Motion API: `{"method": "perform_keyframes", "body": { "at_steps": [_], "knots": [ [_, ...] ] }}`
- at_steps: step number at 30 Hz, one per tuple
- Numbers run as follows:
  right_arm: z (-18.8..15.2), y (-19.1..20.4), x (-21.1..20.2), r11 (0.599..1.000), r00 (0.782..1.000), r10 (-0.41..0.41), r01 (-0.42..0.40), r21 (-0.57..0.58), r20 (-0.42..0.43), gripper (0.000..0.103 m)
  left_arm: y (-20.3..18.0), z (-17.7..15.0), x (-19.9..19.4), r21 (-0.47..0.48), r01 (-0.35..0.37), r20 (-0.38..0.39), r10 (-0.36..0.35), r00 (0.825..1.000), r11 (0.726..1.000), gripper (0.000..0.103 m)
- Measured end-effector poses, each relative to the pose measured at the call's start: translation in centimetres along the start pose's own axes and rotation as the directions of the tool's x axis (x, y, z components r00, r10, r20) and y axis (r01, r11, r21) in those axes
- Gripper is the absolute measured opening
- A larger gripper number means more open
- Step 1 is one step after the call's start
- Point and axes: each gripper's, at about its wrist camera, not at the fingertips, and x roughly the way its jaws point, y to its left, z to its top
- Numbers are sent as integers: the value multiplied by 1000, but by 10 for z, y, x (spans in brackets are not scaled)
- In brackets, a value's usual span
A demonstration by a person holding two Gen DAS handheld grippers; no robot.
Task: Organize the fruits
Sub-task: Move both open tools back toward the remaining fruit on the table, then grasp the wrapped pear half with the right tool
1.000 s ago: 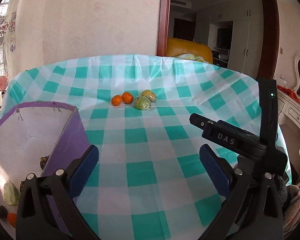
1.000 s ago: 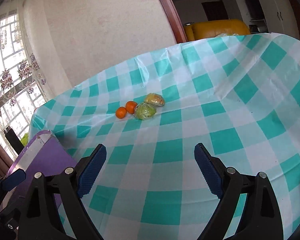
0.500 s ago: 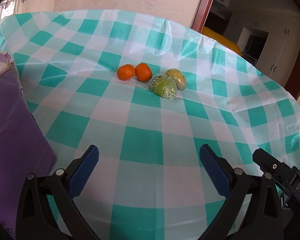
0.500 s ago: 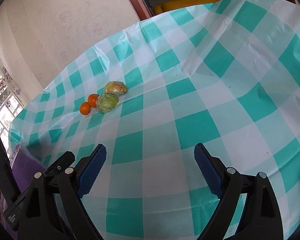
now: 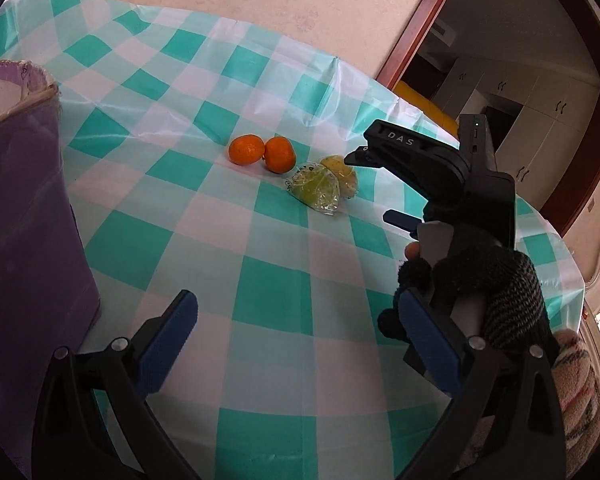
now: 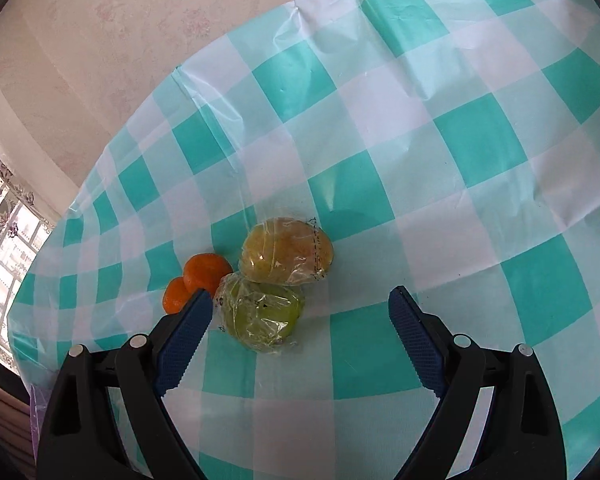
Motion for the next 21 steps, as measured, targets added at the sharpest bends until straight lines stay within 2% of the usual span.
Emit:
{"method": "perform_keyframes", "body": {
  "at_steps": [4, 9, 11, 12, 16, 21],
  "knots": [
    [16, 10, 35, 1000, 998, -8, 9, 23, -62, 87, 1, -1, -1, -3, 9, 6, -9, 1000, 1000, 101],
    [24, 22, 55, 997, 995, -74, 72, -27, -64, 74, 3, -1, -3, -9, 20, 9, -20, 1000, 1000, 101],
    [26, 21, 57, 998, 996, -65, 64, -27, -54, 70, 3, -1, -2, -12, 24, 9, -24, 1000, 1000, 101],
    [27, 19, 57, 997, 997, -68, 66, -32, -48, 62, 3, -1, -2, -12, 26, 9, -26, 1000, 1000, 101],
    [22, 19, 53, 993, 997, -65, 62, -101, -29, 62, 4, 0, -1, -20, 22, 6, -22, 1000, 1000, 101],
    [7, 1, 25, 992, 997, -76, 78, -101, 32, 61, 5, 1, 1, -24, 6, 0, -6, 1000, 1000, 101]
  ]
}}
